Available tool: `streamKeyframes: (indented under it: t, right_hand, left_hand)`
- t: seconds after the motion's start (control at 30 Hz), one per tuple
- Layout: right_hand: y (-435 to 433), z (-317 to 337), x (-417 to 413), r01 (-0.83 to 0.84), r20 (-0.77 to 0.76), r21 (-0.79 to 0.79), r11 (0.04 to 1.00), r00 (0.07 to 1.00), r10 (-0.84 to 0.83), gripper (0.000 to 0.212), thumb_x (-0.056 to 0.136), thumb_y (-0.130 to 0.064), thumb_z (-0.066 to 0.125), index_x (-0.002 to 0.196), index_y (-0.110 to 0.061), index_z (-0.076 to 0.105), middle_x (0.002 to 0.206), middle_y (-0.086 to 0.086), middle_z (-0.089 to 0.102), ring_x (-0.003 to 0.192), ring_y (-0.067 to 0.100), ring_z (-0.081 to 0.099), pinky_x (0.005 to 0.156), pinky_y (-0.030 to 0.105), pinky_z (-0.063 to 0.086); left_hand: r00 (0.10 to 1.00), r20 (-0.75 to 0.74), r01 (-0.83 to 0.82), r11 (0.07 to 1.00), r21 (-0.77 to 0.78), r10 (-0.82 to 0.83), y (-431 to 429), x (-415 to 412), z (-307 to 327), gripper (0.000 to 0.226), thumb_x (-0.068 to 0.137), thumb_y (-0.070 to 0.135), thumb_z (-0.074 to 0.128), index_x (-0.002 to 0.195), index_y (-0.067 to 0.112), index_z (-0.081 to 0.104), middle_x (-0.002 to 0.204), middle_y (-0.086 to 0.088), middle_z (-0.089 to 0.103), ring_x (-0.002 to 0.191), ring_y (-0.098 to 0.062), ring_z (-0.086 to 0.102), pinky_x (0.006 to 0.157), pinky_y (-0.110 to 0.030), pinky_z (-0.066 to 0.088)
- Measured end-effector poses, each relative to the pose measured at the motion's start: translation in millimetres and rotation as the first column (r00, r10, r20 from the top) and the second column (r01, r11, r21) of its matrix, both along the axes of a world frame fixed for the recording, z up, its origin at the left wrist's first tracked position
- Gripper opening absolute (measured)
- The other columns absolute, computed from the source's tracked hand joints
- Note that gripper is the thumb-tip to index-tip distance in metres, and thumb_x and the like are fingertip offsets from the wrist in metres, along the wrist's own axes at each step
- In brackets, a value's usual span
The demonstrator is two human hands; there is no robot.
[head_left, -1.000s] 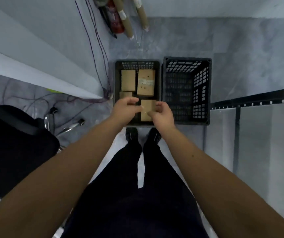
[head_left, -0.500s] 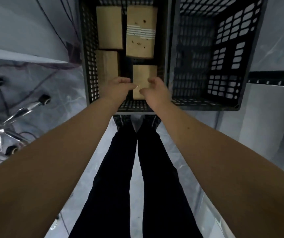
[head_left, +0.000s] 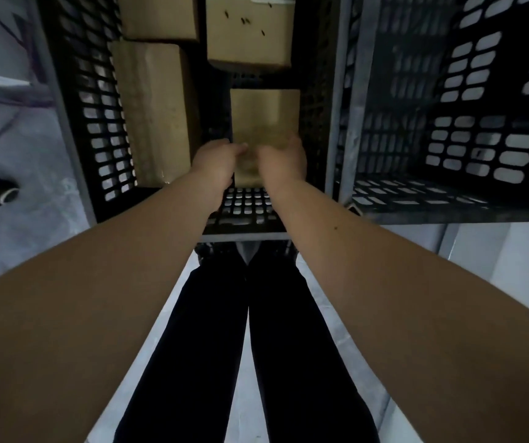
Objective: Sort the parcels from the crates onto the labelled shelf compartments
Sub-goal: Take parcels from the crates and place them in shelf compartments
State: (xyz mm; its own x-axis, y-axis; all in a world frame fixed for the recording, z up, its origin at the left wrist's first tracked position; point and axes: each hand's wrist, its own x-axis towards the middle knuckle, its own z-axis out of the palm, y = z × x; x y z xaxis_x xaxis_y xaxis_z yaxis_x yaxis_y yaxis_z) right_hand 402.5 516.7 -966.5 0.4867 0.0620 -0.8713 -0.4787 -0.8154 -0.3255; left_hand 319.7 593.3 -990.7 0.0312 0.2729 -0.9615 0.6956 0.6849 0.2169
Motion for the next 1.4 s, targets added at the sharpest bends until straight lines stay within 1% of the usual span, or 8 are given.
streamKeyframes:
  t: [0.1, 0.2, 0.47, 0.63, 0.9, 1.1, 1.2, 1.4]
  right_hand:
    - [8.7, -8.1, -0.1, 0.048, 0.025, -0.013, 0.999, 0.999, -0.048, 0.034, 0.093, -0.017, 0.061, 0.126, -0.022, 0.054, 0.09, -0.006, 0.058, 0.085, 0.019, 0.063, 0.064, 0.029, 0.048]
    - [20.7, -15.8, 1.8, 0.03, 0.071, -0.064, 0.998, 0.997, -0.026, 0.056, 0.086, -0.03, 0.068, 0.138, -0.02, 0.049, 0.1, -0.005, 0.058, 0.095, 0.025, 0.065, 0.078, 0.036, 0.055]
    - [25.4, -29.6, -2.3, -0.121, 0.048, -0.136, 0.983, 0.991, 0.128, 0.083, 0.082, -0.038, 0.071, 0.154, -0.014, 0.036, 0.14, 0.014, 0.048, 0.119, 0.034, 0.058, 0.097, 0.044, 0.054]
    - [25.7, -35.7, 8.1, -0.139, -0.067, -0.171, 0.975, 0.989, 0.129, 0.07, 0.088, -0.038, 0.066, 0.151, -0.019, 0.042, 0.148, 0.012, 0.039, 0.129, 0.036, 0.051, 0.103, 0.042, 0.05]
    - [21.8, -30.0, 8.5, -0.014, -0.066, -0.108, 0.994, 0.998, 0.007, 0.068, 0.085, -0.027, 0.073, 0.146, -0.024, 0.046, 0.141, 0.012, 0.052, 0.111, 0.033, 0.062, 0.089, 0.039, 0.058]
    - [7.0, 38.5, -2.5, 0.032, 0.034, 0.029, 0.999, 0.999, -0.033, 0.062, 0.101, -0.065, 0.042, 0.157, -0.037, 0.036, 0.152, 0.013, 0.04, 0.132, 0.035, 0.05, 0.11, 0.047, 0.045]
    - [-1.4, 91.6, -12.8, 0.103, 0.051, 0.063, 0.993, 0.993, -0.107, 0.061, 0.104, -0.067, 0.025, 0.155, -0.036, 0.038, 0.152, 0.01, 0.041, 0.124, 0.028, 0.05, 0.1, 0.039, 0.04]
    - [2.3, 211.8, -11.7, 0.281, 0.022, 0.182, 0.942, 0.957, -0.29, 0.049, 0.107, -0.063, 0.021, 0.124, -0.026, 0.048, 0.117, -0.005, 0.053, 0.102, 0.012, 0.053, 0.097, 0.034, 0.037]
  left_hand:
    - [0.999, 0.025, -0.047, 0.999, 0.01, 0.047, 6.0, 4.0, -10.8, 0.073, 0.088, 0.033, 0.076, 0.154, 0.022, 0.047, 0.134, 0.002, 0.062, 0.111, -0.011, 0.06, 0.097, -0.029, 0.05]
    - [0.998, 0.031, -0.061, 0.997, 0.039, 0.06, 12.5, 5.5, -21.7, 0.091, 0.071, 0.04, 0.074, 0.157, 0.027, 0.044, 0.146, -0.006, 0.059, 0.132, -0.024, 0.057, 0.113, -0.043, 0.047]
    - [0.994, 0.058, -0.098, 0.993, 0.065, 0.094, 26.4, -0.1, -28.3, 0.078, 0.072, 0.037, 0.078, 0.146, 0.022, 0.058, 0.132, -0.003, 0.071, 0.115, -0.021, 0.07, 0.103, -0.044, 0.057]
    - [0.997, 0.067, -0.034, 0.993, 0.114, 0.026, 24.3, -2.2, -15.4, 0.022, 0.088, 0.022, 0.072, 0.109, 0.029, 0.069, 0.112, -0.003, 0.075, 0.11, -0.025, 0.071, 0.103, -0.048, 0.056]
    - [0.993, 0.073, -0.095, 0.991, 0.092, 0.089, 18.8, -0.6, -0.8, 0.095, 0.077, 0.036, 0.079, 0.16, 0.022, 0.037, 0.145, -0.007, 0.061, 0.121, -0.026, 0.065, 0.105, -0.048, 0.055]
    - [0.995, 0.076, -0.078, 0.982, 0.172, 0.066, 14.8, -3.6, 61.6, 0.085, 0.082, 0.078, 0.048, 0.157, 0.037, 0.042, 0.154, 0.003, 0.054, 0.138, -0.022, 0.053, 0.118, -0.048, 0.042]
    - [0.987, -0.025, -0.152, 0.98, 0.126, 0.156, 18.9, -12.0, 111.6, 0.12, 0.062, 0.103, 0.023, 0.154, 0.03, 0.049, 0.155, -0.002, 0.053, 0.142, -0.028, 0.05, 0.12, -0.054, 0.036]
    - [0.957, 0.046, -0.29, 0.942, 0.168, 0.286, 31.0, -31.0, 231.1, 0.071, 0.099, 0.076, 0.031, 0.129, 0.023, 0.066, 0.119, 0.001, 0.073, 0.107, -0.016, 0.069, 0.096, -0.04, 0.058]
